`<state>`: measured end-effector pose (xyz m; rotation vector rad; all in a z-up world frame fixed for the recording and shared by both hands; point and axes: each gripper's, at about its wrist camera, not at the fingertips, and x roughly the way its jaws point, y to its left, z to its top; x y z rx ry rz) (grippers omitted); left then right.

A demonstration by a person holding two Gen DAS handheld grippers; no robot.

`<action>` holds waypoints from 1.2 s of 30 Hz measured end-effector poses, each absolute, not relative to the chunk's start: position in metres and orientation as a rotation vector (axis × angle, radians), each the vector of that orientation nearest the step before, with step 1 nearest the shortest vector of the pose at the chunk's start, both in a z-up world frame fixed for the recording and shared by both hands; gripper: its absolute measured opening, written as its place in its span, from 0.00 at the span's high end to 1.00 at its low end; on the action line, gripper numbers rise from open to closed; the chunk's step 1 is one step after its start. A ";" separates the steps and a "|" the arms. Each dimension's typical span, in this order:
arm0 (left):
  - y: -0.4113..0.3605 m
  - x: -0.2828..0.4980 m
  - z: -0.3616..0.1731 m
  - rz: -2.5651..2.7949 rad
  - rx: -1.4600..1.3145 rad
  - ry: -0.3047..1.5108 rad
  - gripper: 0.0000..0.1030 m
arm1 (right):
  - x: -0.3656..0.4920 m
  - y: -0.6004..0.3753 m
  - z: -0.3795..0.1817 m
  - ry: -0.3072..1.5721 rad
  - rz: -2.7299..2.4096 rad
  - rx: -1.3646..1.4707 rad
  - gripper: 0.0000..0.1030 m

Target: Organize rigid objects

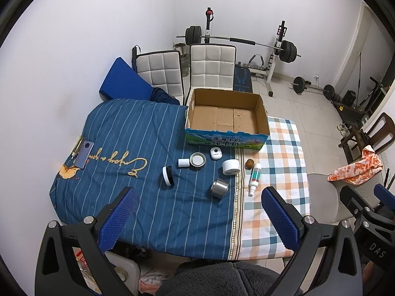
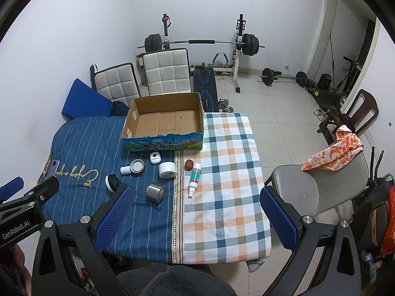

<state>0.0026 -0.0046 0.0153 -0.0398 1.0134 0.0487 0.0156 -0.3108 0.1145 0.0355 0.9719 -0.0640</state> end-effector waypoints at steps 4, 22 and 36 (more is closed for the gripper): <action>-0.005 0.002 0.015 0.049 -0.038 1.011 0.00 | 0.015 -0.311 0.115 0.972 -0.065 0.033 0.00; -0.004 -0.011 0.022 0.047 -0.026 0.989 0.00 | 0.005 -0.313 0.118 0.950 -0.087 0.022 0.00; 0.000 -0.017 0.022 0.057 -0.030 0.978 0.00 | 0.002 -0.308 0.120 0.944 -0.078 0.023 0.00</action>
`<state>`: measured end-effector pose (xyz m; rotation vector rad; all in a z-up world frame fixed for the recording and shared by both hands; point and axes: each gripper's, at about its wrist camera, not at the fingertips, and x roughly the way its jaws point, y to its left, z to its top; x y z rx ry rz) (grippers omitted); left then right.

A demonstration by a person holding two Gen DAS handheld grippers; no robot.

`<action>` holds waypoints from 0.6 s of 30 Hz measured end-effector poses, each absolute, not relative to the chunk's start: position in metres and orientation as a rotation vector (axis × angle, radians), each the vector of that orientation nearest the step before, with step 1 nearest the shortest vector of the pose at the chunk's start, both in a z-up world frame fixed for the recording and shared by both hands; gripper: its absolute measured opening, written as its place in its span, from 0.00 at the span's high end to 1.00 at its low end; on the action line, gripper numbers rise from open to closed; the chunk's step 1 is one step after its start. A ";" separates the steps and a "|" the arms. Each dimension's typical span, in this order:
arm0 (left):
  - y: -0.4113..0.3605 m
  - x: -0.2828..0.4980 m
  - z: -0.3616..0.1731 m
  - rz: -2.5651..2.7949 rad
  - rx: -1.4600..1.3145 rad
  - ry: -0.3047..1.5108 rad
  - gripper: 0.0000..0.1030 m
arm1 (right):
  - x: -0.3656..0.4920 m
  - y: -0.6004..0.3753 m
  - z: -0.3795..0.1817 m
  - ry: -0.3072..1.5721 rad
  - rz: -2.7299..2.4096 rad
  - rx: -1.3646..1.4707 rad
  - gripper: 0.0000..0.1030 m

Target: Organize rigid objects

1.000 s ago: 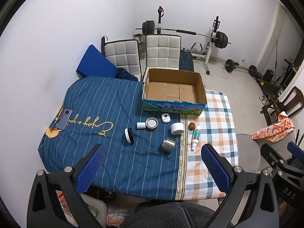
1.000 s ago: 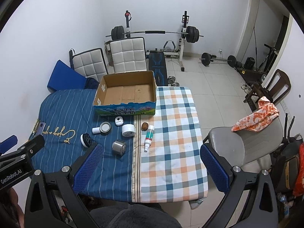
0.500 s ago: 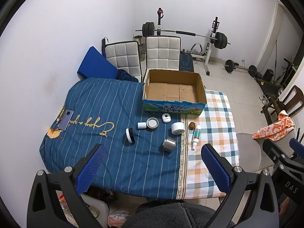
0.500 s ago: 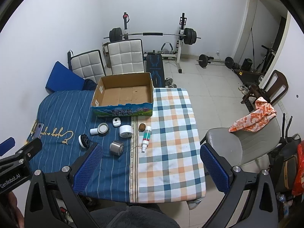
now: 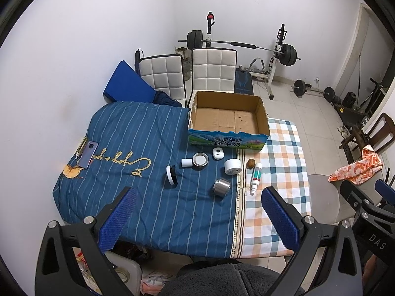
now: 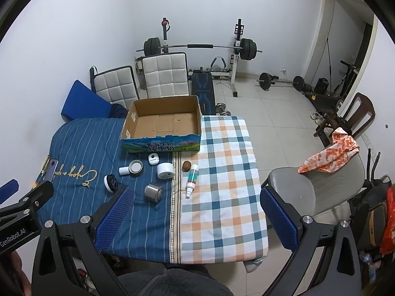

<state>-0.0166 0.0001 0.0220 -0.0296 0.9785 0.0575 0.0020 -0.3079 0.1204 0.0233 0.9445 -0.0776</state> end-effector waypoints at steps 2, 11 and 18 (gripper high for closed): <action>-0.002 -0.018 0.022 0.056 -0.030 0.977 0.00 | 0.001 -0.308 0.120 0.942 -0.079 0.022 0.00; 0.001 -0.020 0.024 0.054 -0.033 0.972 0.00 | -0.001 -0.307 0.123 0.929 -0.085 0.027 0.00; 0.004 -0.018 0.030 0.054 -0.034 0.964 0.00 | -0.003 -0.307 0.123 0.923 -0.086 0.026 0.00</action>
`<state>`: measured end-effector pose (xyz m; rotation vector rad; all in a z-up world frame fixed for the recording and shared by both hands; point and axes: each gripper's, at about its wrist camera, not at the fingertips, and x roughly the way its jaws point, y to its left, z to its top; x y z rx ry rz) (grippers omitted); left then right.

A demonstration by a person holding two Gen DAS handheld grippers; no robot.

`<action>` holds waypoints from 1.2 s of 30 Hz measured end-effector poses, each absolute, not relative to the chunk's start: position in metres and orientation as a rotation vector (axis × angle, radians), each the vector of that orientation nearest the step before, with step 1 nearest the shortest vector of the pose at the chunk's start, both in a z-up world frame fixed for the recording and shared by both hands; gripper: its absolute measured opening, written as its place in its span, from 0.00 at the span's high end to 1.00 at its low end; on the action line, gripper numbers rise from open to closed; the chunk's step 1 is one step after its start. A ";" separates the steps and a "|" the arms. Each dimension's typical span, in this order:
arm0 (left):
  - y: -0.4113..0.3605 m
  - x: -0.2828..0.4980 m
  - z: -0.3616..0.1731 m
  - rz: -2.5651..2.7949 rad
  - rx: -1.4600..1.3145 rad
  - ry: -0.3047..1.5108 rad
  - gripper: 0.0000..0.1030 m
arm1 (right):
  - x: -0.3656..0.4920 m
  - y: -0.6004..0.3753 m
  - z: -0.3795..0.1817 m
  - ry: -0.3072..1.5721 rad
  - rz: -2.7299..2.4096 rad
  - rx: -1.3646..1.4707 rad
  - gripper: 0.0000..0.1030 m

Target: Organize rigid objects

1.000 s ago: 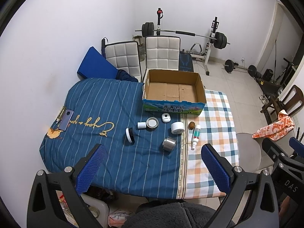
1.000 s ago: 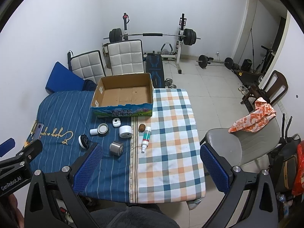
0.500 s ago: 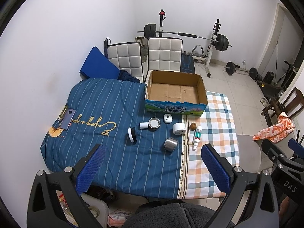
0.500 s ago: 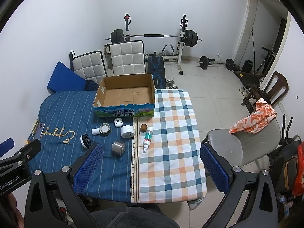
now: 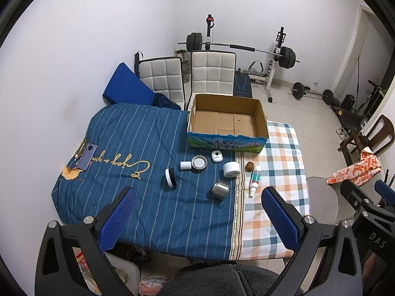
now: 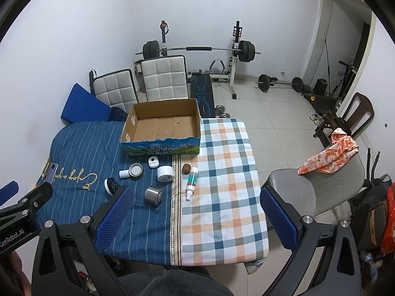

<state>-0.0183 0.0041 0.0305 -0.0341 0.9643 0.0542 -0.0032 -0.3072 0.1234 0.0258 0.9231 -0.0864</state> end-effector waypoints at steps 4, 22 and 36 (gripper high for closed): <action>0.003 -0.020 0.029 0.055 -0.034 0.964 0.00 | 0.000 -0.307 0.125 0.922 -0.083 0.030 0.00; 0.073 0.083 -0.113 0.234 -0.067 1.182 0.00 | 0.130 -0.263 -0.069 1.300 0.119 0.035 0.00; 0.160 0.151 -0.306 0.278 -0.312 1.490 0.06 | 0.233 -0.195 -0.302 1.733 0.030 0.256 0.12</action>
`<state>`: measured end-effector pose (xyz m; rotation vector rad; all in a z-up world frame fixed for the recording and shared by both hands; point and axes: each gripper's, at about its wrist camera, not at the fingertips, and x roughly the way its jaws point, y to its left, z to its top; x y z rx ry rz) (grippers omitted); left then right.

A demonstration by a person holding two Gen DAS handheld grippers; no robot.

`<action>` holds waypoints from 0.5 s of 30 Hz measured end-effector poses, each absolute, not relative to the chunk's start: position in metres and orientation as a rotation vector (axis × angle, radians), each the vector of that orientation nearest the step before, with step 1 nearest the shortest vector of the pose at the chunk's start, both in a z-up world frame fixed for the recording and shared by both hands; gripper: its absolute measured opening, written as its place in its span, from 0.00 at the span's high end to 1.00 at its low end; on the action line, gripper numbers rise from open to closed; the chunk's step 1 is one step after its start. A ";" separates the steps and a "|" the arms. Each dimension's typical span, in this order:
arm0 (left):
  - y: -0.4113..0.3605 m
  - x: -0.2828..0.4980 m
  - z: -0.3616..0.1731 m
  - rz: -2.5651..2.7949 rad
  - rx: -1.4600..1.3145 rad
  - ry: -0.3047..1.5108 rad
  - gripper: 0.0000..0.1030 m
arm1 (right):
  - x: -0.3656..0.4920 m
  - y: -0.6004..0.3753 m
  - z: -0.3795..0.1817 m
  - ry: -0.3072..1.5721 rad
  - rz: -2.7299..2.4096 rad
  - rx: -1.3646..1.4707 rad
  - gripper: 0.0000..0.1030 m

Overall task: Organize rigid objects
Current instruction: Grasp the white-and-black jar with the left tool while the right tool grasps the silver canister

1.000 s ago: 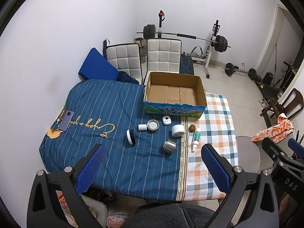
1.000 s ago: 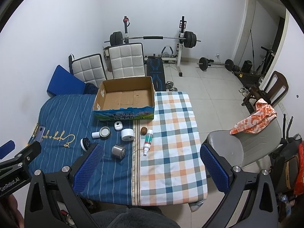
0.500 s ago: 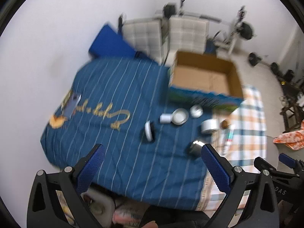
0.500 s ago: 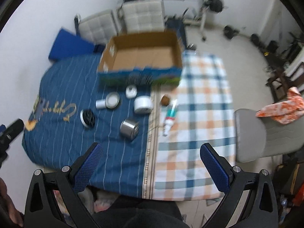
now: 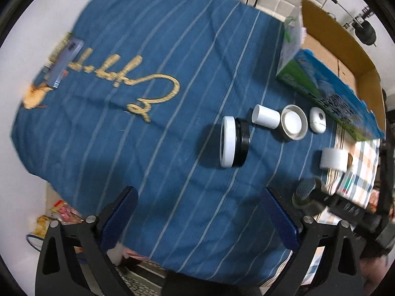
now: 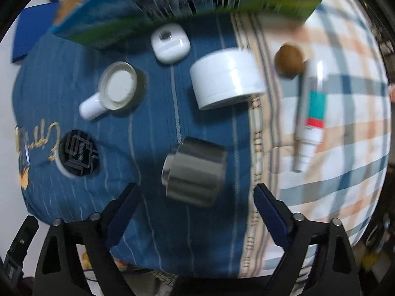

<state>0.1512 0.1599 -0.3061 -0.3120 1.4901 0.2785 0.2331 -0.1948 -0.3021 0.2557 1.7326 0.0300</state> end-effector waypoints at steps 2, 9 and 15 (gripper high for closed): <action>0.161 0.167 -0.321 0.250 -0.337 1.514 0.06 | 0.234 -0.188 -0.318 1.771 0.010 0.273 0.12; 0.146 0.218 -0.372 0.137 -0.322 1.641 0.06 | 0.236 -0.181 -0.348 1.823 -0.033 0.373 0.15; 0.133 0.235 -0.412 0.106 -0.225 1.742 0.37 | 0.240 -0.177 -0.362 1.839 -0.089 0.391 0.19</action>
